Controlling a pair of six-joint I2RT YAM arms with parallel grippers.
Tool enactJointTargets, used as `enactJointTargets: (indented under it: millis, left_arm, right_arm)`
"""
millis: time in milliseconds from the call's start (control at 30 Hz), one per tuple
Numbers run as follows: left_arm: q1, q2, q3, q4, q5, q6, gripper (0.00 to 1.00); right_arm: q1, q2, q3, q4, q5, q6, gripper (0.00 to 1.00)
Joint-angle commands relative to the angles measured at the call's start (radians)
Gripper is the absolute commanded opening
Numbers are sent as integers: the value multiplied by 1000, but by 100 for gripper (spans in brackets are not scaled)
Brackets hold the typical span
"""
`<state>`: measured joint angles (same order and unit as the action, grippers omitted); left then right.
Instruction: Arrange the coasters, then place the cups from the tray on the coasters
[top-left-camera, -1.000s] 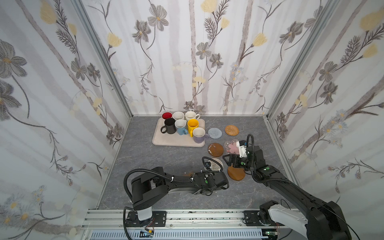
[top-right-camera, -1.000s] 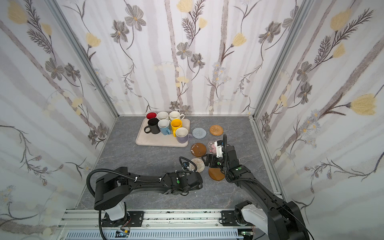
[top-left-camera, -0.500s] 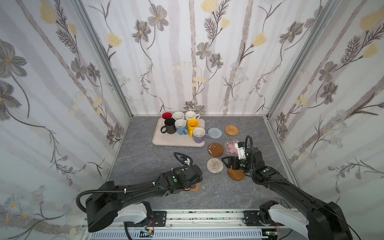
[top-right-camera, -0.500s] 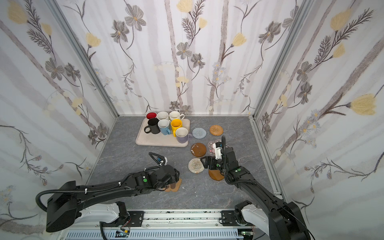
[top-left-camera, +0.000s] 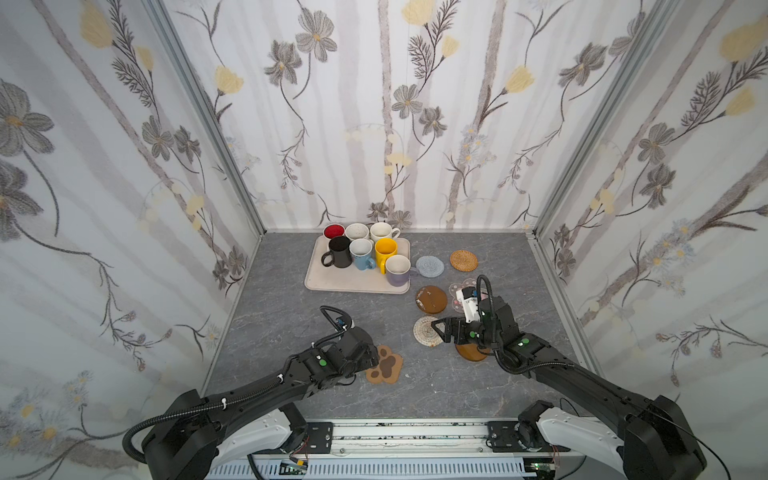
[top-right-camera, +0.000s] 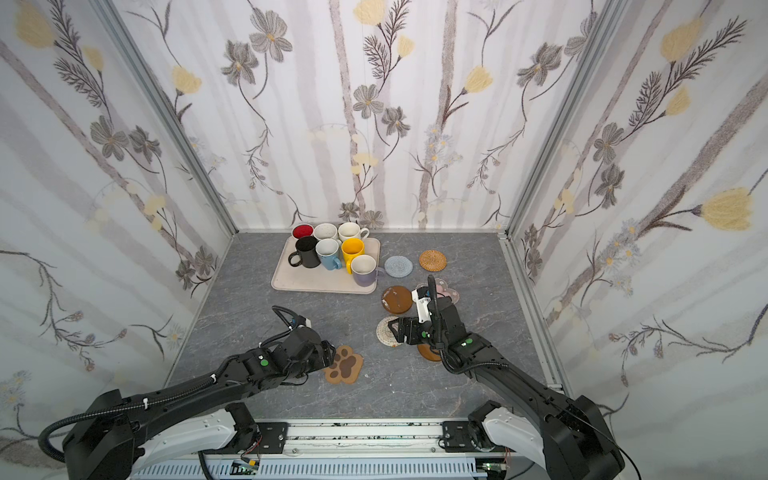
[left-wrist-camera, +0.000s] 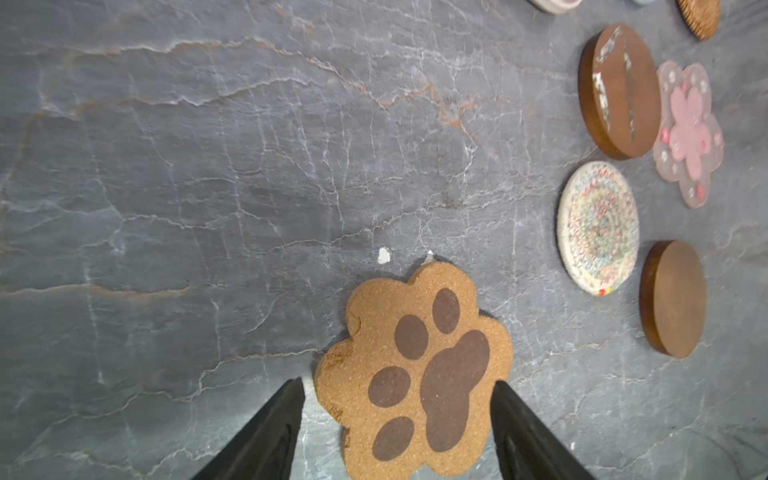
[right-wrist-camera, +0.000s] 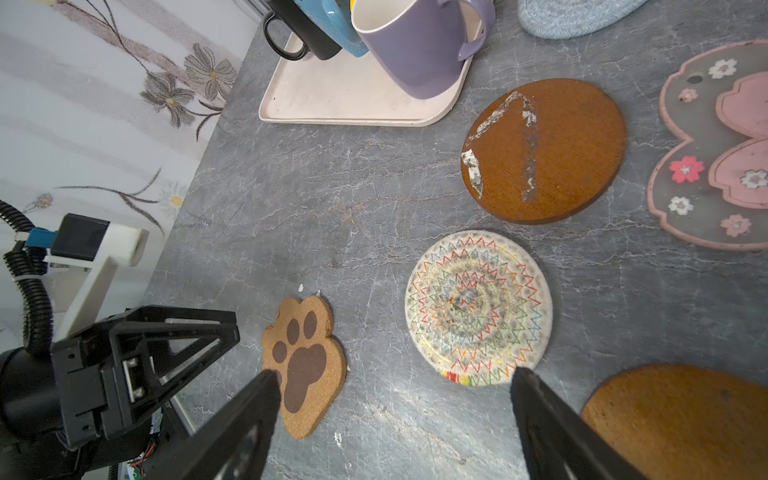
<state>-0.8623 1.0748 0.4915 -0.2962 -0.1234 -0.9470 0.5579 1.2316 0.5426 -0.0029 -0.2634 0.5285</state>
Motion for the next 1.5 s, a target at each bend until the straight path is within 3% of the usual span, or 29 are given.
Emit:
enactJointTargets:
  millis: [0, 700, 1467]
  left_arm:
    - [2, 32, 9, 12, 6, 57, 75]
    - [-30, 197, 11, 151, 53, 59, 74]
    - [-242, 420, 152, 228, 34, -18, 73]
  right_arm:
    - [5, -4, 10, 14, 25, 15, 88]
    - [10, -58, -14, -14, 54, 19, 88]
    - [7, -73, -17, -25, 61, 15, 87]
